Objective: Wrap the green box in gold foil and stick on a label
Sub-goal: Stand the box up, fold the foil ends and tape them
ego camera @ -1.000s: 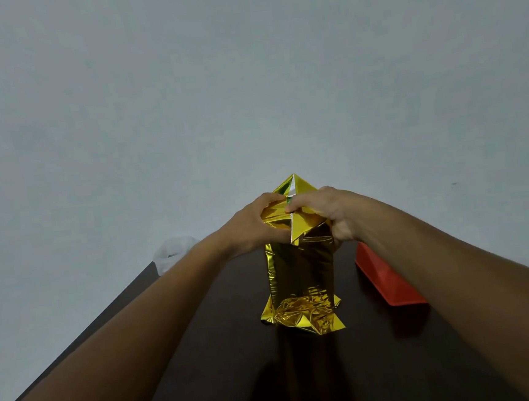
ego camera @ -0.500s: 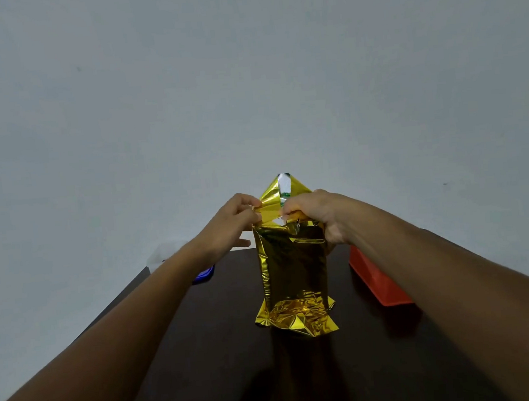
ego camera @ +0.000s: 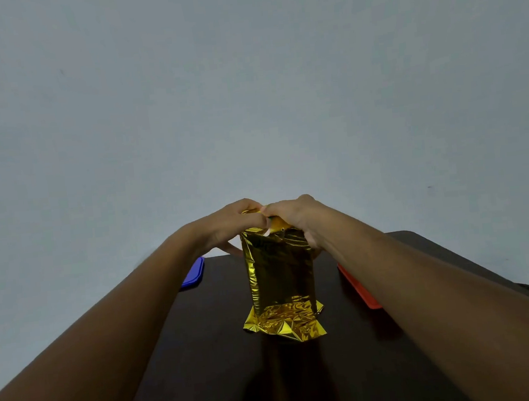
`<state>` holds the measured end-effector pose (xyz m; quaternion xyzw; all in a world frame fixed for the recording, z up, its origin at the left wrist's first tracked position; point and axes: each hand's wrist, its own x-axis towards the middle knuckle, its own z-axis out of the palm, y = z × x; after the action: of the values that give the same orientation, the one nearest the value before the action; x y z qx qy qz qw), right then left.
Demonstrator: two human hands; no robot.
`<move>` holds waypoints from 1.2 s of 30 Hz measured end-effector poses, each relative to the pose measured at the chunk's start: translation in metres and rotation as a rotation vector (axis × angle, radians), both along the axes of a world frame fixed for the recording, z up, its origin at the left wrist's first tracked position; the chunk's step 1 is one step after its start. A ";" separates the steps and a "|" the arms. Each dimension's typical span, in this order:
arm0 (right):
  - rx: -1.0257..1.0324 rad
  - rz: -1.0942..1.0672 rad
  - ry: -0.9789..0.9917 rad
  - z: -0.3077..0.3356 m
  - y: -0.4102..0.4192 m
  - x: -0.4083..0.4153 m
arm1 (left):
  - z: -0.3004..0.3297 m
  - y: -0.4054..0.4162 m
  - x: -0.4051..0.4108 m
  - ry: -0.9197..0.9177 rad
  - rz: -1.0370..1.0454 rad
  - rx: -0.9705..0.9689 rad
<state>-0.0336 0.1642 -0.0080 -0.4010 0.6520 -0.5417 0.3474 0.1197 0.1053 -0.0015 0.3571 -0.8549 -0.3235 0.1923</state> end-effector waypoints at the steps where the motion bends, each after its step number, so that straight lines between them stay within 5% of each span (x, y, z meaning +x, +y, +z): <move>1: -0.005 -0.008 0.011 -0.001 -0.002 -0.002 | 0.001 -0.001 -0.001 -0.015 0.000 0.012; 12: 0.047 -0.002 0.025 0.000 -0.010 0.001 | 0.014 0.000 -0.013 -0.216 0.018 -0.041; 25: 0.074 -0.050 -0.114 -0.002 0.000 -0.012 | 0.000 -0.015 -0.021 -0.130 0.019 -0.014; 27: 0.005 -0.161 0.036 -0.009 0.017 -0.025 | 0.000 -0.012 -0.020 -0.131 0.028 -0.019; 31: 0.280 -0.434 0.801 -0.046 0.027 -0.078 | 0.002 -0.009 -0.021 -0.140 0.041 -0.017; 36: 0.493 -0.348 0.589 -0.070 0.040 -0.110 | 0.002 -0.007 -0.022 -0.141 0.040 -0.011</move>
<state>-0.1431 0.2037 -0.0784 -0.3277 0.8914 -0.2823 0.1352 0.0973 0.0981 0.0006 0.3949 -0.8607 -0.2890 0.1401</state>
